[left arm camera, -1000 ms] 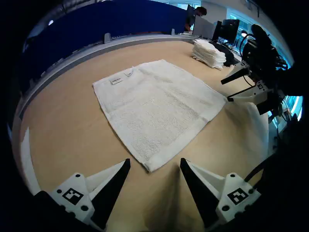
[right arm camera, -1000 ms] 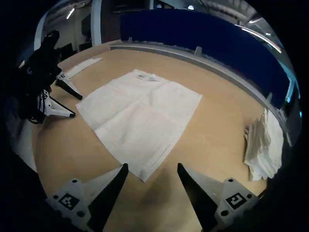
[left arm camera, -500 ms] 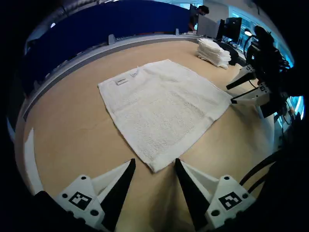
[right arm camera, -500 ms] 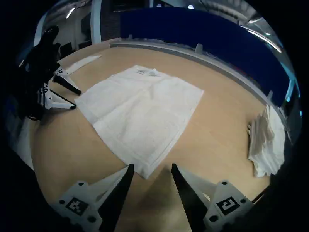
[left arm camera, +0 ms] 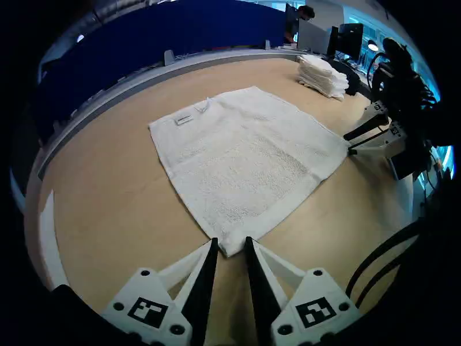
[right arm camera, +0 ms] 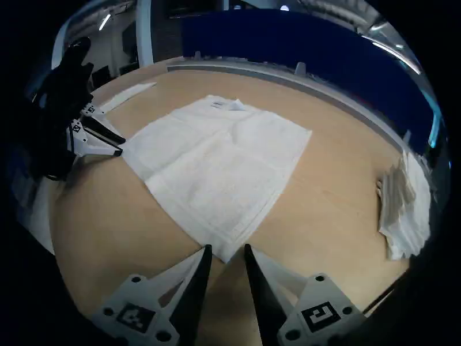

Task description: Fold towel

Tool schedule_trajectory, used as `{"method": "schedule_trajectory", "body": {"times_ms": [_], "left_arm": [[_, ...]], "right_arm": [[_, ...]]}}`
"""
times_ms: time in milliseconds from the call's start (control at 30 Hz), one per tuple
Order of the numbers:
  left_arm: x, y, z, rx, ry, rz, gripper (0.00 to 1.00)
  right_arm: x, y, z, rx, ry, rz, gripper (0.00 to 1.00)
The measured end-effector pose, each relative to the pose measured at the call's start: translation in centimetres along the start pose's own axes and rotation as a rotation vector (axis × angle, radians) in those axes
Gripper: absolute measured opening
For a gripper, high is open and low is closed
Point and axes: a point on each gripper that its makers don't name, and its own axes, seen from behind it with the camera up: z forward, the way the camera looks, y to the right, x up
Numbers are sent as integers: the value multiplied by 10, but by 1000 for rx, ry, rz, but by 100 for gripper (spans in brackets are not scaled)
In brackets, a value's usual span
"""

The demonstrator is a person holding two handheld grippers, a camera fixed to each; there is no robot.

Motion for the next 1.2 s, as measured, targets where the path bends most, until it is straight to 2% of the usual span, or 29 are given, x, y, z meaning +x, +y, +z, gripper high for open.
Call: {"method": "schedule_trajectory", "body": {"times_ms": [200,367,567,867,1200], "left_arm": [[1,3,2,-1,-1,6,23],[0,2,1,8,-9,17,12],[1,5,-1,-2,-23,34,11],[13,8,-8,-18,-7,5,10],[33,11,-33,-20,-9,-10,10]], "right_arm": [[-1,-4,-1,9,-6,-25,27],[0,-1,-1,6,-18,-12,20],[1,5,-3,8,-22,11,18],[11,13,-12,1,-7,38,18],[39,19,-37,-14,29,54,17]]}}
